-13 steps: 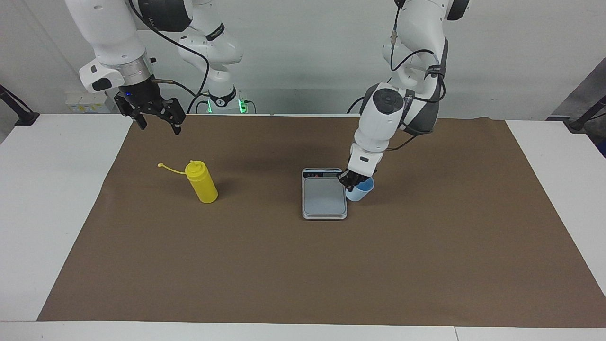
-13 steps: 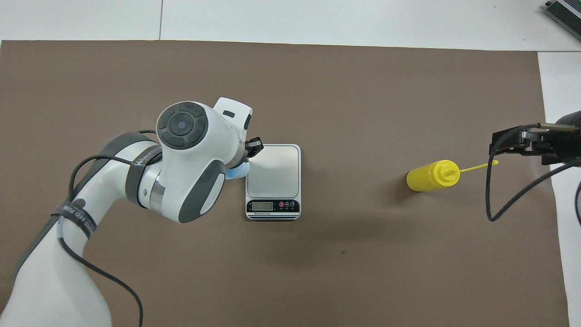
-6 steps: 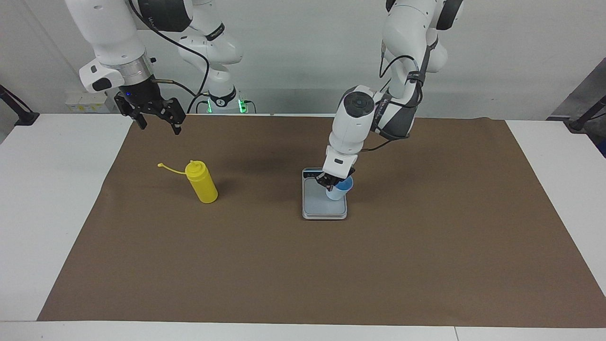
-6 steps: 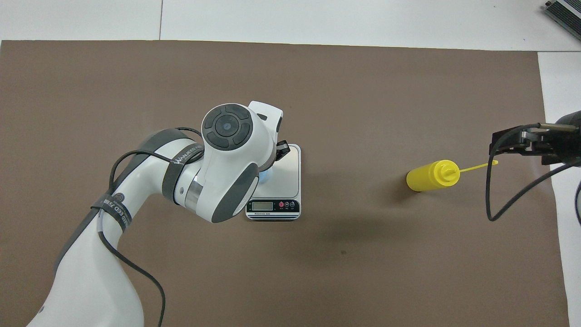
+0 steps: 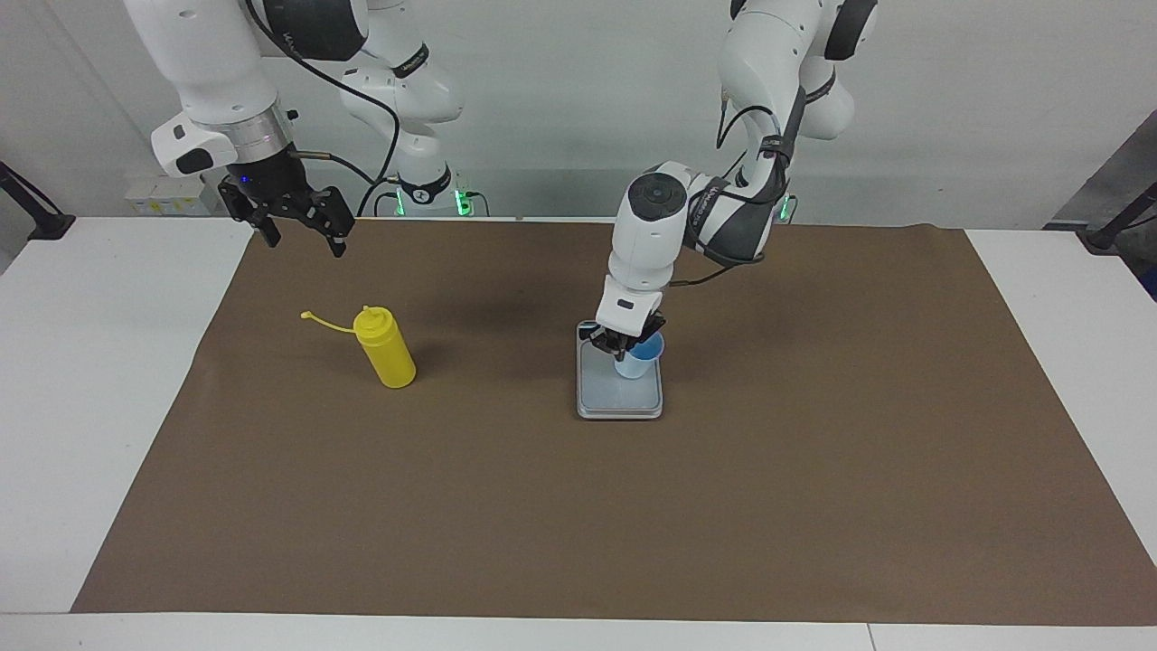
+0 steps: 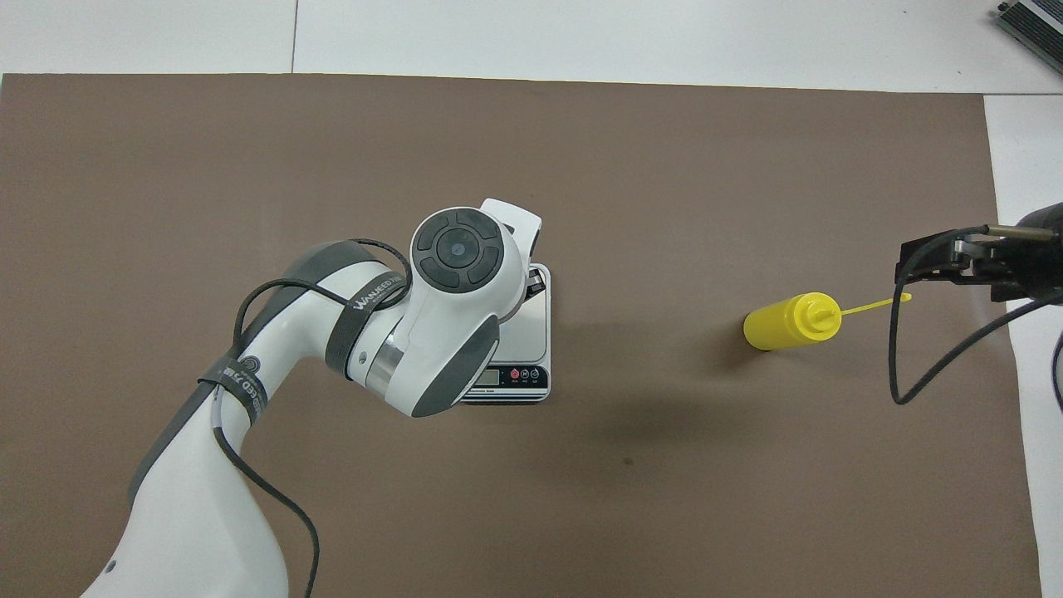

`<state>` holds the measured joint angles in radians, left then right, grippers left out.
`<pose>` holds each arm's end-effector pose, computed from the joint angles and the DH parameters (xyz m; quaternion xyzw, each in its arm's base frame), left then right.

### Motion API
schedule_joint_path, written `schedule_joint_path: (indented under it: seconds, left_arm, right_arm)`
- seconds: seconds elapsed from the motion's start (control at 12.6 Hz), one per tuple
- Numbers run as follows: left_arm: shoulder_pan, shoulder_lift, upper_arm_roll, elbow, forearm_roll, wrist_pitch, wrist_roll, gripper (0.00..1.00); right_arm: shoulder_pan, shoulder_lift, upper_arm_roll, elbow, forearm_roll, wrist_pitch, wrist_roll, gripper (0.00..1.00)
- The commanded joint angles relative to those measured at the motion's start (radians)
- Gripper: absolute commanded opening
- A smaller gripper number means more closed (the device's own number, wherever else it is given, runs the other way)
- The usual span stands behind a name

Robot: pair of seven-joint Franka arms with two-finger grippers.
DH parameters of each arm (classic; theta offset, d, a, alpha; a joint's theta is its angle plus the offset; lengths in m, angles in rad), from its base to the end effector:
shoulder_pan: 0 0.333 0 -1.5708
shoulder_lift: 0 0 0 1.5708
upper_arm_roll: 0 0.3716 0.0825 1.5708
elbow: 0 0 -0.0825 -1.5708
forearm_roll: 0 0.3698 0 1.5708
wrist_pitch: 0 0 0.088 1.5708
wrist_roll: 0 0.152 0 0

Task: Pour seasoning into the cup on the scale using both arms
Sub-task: 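Carry the cup with the left gripper over the scale, then set the cup on the scale and open the left gripper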

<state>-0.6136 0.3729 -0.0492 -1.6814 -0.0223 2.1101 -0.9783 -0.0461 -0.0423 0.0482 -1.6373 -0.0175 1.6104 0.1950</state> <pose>0.5325 -0.4136 0.4036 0.9858 0.1643 0.0055 0.0332 0.5287 -0.0009 0.6307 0.9953 -0.0960 0.0086 0.0090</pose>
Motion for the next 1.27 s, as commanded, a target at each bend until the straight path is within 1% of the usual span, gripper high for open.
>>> schedule_joint_path:
  seconds: [0.0, 0.47, 0.55, 0.63, 0.71, 0.79, 0.87, 0.95, 1.11, 1.19]
  left_arm:
    - [-0.018, 0.034, 0.017, 0.032, 0.031, -0.019, -0.022, 0.00]
    - [-0.017, 0.043, 0.017, 0.041, 0.062, -0.024, -0.023, 0.00]
    - [-0.011, 0.053, 0.015, 0.066, 0.064, -0.031, -0.020, 0.13]
    - [-0.003, 0.063, 0.014, 0.089, 0.062, -0.041, -0.019, 0.35]
    - [0.000, 0.067, 0.014, 0.109, 0.061, -0.060, -0.019, 0.38]
    - [0.000, 0.075, 0.014, 0.129, 0.061, -0.080, -0.019, 0.45]
    - [0.000, 0.080, 0.012, 0.149, 0.059, -0.106, -0.019, 0.48]
    - [0.000, 0.093, 0.011, 0.193, 0.056, -0.145, -0.019, 0.48]
    - [0.001, 0.127, 0.009, 0.323, 0.048, -0.272, -0.016, 0.48]
    - [0.005, 0.124, 0.009, 0.353, 0.035, -0.321, -0.016, 0.48]
  right_arm:
    - [-0.009, -0.021, 0.002, -0.021, -0.002, -0.003, -0.017, 1.00]
    - [-0.008, -0.021, 0.002, -0.021, -0.001, -0.007, -0.017, 1.00]
    - [-0.008, -0.021, 0.002, -0.021, -0.002, -0.009, -0.017, 1.00]
    - [-0.008, -0.021, 0.002, -0.021, -0.002, -0.009, -0.019, 1.00]
    - [-0.008, -0.022, 0.002, -0.021, -0.001, -0.010, -0.020, 1.00]
    - [-0.008, -0.021, 0.002, -0.021, -0.002, -0.010, -0.019, 1.00]
    - [-0.008, -0.021, 0.002, -0.021, -0.001, -0.010, -0.020, 1.00]
    - [-0.008, -0.022, 0.002, -0.021, -0.001, -0.010, -0.020, 1.00]
    - [-0.008, -0.022, 0.002, -0.021, -0.001, -0.009, -0.022, 1.00]
    - [-0.008, -0.022, 0.004, -0.022, -0.001, -0.009, -0.025, 1.00]
